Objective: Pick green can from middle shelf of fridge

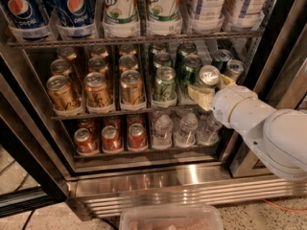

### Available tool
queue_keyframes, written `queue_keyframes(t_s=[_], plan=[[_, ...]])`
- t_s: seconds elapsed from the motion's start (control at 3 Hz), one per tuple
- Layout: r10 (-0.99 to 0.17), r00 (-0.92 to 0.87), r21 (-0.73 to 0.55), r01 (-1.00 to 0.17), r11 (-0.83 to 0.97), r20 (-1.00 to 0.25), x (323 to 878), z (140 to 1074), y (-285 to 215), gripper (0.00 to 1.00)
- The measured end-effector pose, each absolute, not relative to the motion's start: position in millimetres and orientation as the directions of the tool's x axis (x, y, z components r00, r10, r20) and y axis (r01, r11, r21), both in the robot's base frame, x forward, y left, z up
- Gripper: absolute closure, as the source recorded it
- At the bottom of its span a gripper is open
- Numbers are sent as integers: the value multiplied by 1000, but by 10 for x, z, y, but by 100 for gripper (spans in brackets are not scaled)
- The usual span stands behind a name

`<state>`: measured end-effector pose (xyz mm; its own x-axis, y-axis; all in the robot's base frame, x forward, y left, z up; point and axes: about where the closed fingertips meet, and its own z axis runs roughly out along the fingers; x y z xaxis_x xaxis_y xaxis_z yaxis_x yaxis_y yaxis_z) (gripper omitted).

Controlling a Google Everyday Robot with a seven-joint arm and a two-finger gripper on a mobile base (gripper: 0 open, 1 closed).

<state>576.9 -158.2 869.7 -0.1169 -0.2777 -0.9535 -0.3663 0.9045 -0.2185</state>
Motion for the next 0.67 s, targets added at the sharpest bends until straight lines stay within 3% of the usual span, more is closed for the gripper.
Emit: queue_keyframes(t_s=[0.67], plan=[[-285,-113,-215,-418,883,-952,5708,8903,-1502,100]])
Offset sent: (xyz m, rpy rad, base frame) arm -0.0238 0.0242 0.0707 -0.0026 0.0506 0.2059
